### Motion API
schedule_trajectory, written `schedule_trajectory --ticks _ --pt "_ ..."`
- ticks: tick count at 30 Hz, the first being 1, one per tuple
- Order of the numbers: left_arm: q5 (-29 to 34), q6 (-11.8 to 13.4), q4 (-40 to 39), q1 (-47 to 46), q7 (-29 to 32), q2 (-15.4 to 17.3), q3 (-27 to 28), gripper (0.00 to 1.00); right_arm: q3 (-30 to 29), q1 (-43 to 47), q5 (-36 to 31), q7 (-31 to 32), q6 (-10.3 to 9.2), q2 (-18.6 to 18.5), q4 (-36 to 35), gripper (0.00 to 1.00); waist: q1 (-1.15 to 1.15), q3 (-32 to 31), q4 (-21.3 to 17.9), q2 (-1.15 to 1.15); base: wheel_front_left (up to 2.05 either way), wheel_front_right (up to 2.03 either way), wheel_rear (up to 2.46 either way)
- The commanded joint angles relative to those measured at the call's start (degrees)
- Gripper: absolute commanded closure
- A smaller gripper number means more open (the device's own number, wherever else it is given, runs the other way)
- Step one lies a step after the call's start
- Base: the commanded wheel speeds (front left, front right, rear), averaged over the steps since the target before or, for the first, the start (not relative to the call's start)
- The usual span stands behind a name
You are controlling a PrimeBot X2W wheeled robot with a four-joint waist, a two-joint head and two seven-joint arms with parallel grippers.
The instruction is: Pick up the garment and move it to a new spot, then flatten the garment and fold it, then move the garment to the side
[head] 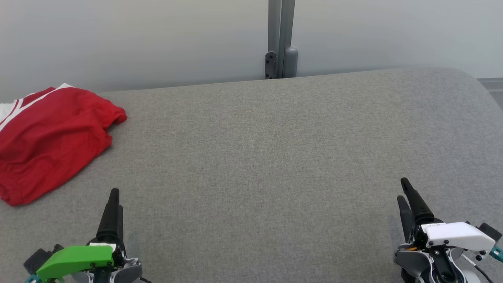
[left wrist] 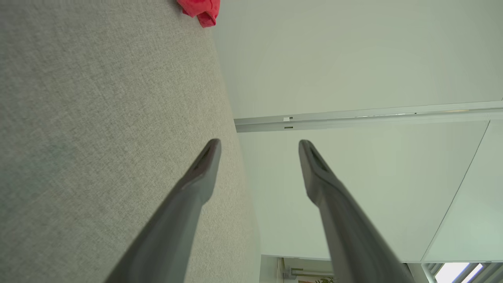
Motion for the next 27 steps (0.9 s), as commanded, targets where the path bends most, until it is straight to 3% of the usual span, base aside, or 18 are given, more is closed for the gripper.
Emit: schedule_trajectory --ticks 1,27 --pt "2.4 0.2 -1.6 -0.6 -0.7 0.3 -0.6 0.00 0.3 -0.2 -1.9 -0.7 0.01 -0.3 -1.6 0.00 0.00 0.0 0.0 0.00 0.00 0.00 0.00" --pt "29.1 5.2 -7.6 0.6 -6.4 0.5 -4.7 0.00 3.6 1.1 -31.8 -6.4 0.02 -0.5 -10.1 0.00 0.00 -0.1 0.2 0.00 0.00 0.00 0.00"
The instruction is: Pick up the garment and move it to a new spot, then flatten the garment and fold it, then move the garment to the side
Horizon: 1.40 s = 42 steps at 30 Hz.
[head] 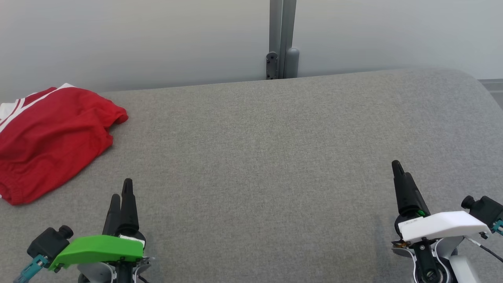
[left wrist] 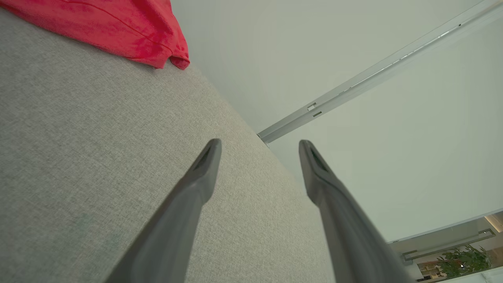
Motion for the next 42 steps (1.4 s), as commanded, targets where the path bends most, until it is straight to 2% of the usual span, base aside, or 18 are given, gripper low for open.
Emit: schedule_trajectory --ticks 1,21,42 --pt "2.5 0.5 -1.1 -0.1 -0.6 0.4 -0.2 0.00 0.6 0.1 -2.7 -0.7 0.02 -0.3 -1.4 0.00 0.00 0.0 0.0 0.00 0.00 0.00 0.00" --pt "23.7 2.3 -1.4 2.4 -4.1 0.5 -1.8 0.00 4.5 1.2 -22.0 -4.1 0.03 -0.5 -1.9 0.00 0.00 -0.3 0.0 0.00 0.00 0.00 0.00" --pt "37.3 3.0 -2.4 4.2 -7.2 0.6 -4.2 0.00 6.2 1.5 -36.3 -7.3 0.04 -0.6 -1.3 0.00 0.00 -0.4 0.2 0.00 0.00 0.00 0.00"
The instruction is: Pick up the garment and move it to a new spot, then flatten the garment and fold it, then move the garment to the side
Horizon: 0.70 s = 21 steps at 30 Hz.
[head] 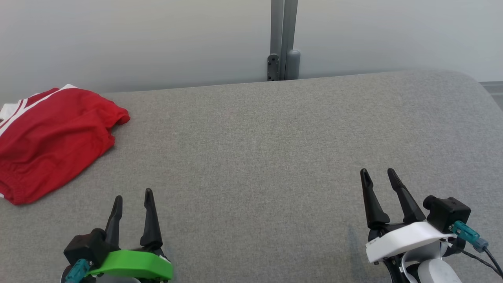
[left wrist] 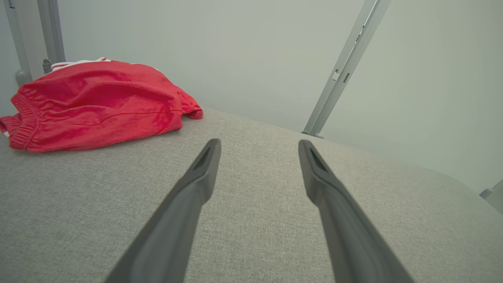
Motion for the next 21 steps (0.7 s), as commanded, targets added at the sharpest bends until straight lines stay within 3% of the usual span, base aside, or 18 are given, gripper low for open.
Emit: schedule_trajectory --ticks 1,21 --pt "2.0 -0.2 -0.2 0.6 -0.5 0.4 -0.3 0.00 0.2 0.4 -1.5 -0.5 0.03 -0.3 -0.6 0.00 0.00 0.0 0.0 0.00 0.00 0.00 0.00" --pt "10.0 0.0 1.2 1.4 -2.9 0.5 -0.2 0.00 0.3 1.1 -10.6 -3.0 0.03 -0.4 -0.9 0.00 0.00 -0.2 0.2 0.00 0.00 0.00 0.00"
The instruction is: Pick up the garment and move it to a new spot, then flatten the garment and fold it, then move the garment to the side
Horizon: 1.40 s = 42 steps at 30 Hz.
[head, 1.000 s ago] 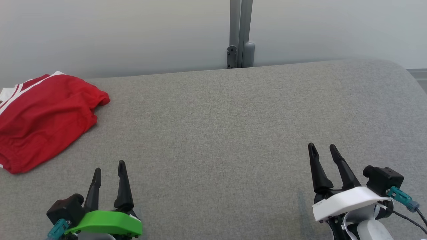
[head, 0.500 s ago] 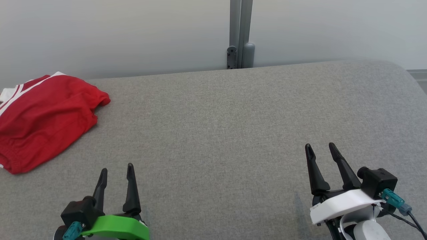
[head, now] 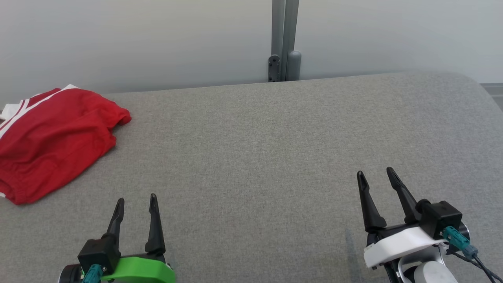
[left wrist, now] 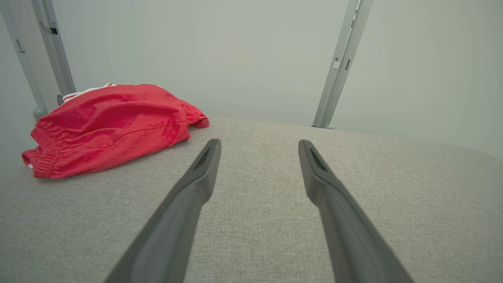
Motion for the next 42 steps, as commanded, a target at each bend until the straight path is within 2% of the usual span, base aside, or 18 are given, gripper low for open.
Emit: schedule_trajectory --ticks 1,19,42 --pt "1.2 0.3 -0.3 0.6 -0.5 0.4 0.1 0.00 0.1 0.5 -1.3 -0.7 0.02 -0.4 -0.4 0.00 0.00 0.0 0.0 0.00 0.00 0.00 0.00" --pt "6.8 0.9 1.1 1.6 -2.4 0.5 -0.4 0.00 0.6 0.9 -7.4 -2.5 0.02 -0.4 0.3 0.00 0.00 0.0 0.1 0.00 0.00 0.00 0.00" --pt "6.1 1.0 2.4 1.3 -2.2 0.4 -0.1 0.00 0.2 0.8 -6.7 -2.4 0.02 -0.4 1.2 0.00 0.00 0.1 0.2 0.00 0.00 0.00 0.00"
